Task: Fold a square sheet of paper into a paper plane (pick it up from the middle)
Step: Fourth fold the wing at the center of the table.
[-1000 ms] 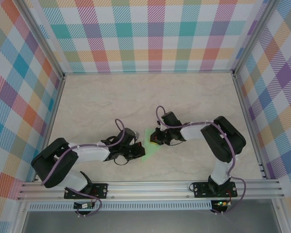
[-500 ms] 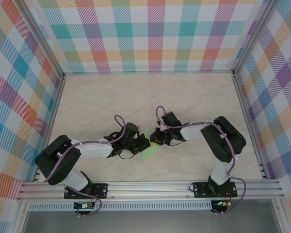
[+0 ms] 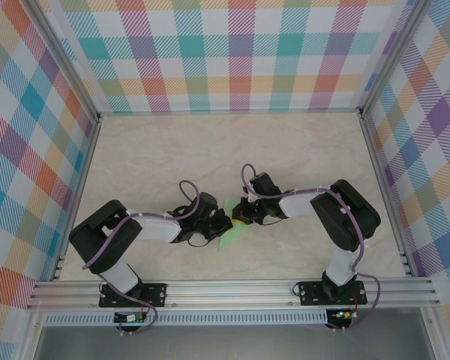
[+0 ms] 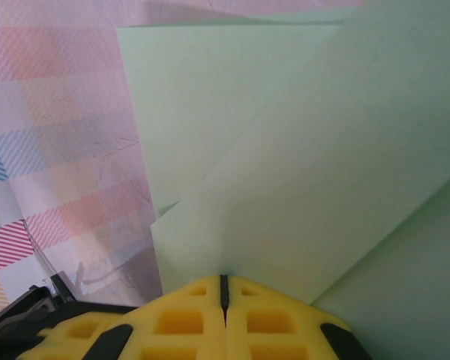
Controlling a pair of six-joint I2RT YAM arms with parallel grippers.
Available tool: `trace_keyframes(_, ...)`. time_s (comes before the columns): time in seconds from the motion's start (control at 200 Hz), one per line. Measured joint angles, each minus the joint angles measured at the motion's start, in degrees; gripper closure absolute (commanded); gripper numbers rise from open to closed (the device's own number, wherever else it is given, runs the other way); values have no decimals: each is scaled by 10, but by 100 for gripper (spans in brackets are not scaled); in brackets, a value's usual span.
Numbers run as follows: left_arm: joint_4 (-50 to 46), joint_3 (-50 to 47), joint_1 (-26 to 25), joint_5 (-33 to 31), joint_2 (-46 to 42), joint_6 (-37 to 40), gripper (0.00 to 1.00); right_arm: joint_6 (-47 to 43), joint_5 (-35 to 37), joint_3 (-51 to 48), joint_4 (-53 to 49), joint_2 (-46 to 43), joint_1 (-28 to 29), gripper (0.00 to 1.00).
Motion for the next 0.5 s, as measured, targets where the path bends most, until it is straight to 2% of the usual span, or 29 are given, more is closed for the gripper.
trace_keyframes(0.505, -34, 12, -23, -26, -1, 19, 100, 0, 2, 0, -1, 0, 0, 95)
